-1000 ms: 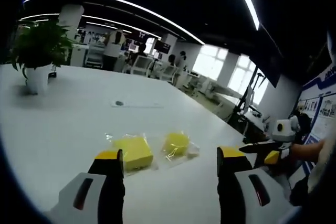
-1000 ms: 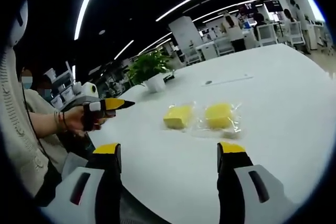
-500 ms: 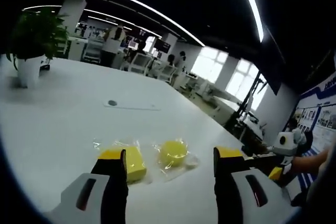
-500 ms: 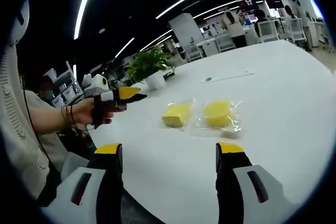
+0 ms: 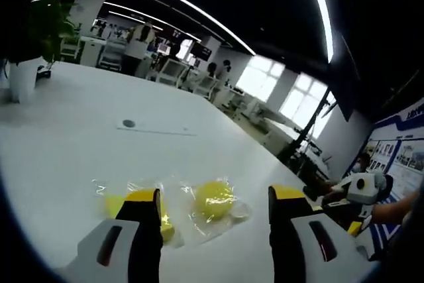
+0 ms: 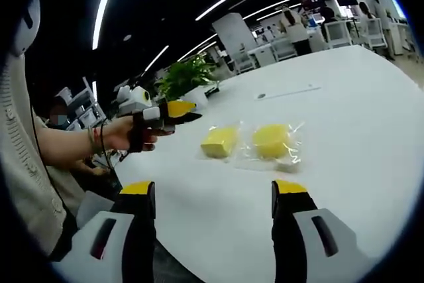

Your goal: Compare the silicone blocks by pressing each to a similar depth, holding the contact briefly, and releasing to observe deformation and rebound differences across the visible hardness samples.

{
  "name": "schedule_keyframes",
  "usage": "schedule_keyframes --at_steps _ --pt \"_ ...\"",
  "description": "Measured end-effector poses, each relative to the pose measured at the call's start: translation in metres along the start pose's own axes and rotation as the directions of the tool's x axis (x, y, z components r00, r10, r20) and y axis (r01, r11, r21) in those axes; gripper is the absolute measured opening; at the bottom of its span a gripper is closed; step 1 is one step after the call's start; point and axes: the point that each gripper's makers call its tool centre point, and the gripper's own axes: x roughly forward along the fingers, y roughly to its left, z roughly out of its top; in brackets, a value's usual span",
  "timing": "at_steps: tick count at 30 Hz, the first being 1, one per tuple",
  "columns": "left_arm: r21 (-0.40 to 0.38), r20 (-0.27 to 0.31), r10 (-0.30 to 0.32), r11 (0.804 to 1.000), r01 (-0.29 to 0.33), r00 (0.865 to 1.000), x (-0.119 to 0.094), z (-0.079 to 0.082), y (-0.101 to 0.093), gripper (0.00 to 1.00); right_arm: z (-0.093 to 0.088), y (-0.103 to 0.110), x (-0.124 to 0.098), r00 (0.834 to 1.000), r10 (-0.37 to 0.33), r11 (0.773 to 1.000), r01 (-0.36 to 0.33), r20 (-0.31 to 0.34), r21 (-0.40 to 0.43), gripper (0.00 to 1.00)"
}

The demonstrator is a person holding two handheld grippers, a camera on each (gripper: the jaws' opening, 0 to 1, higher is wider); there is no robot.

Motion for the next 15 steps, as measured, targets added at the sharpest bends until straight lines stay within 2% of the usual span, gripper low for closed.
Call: schedule_keyframes --at_steps 8,15 --pt "-0.050 -0.001 -0.008 0.999 0.008 1.000 0.017 -0.002 0.003 0.63 -0.003 -0.006 0.002 1.000 0.000 1.000 0.001 -0.017 0.011 0.66" --pt "-0.120 -0.024 0.001 0.993 -0.004 1.000 0.043 -0.008 0.003 0.60 -0.011 -0.014 0.006 0.999 -0.002 1.000 0.003 -0.046 0.015 0.65"
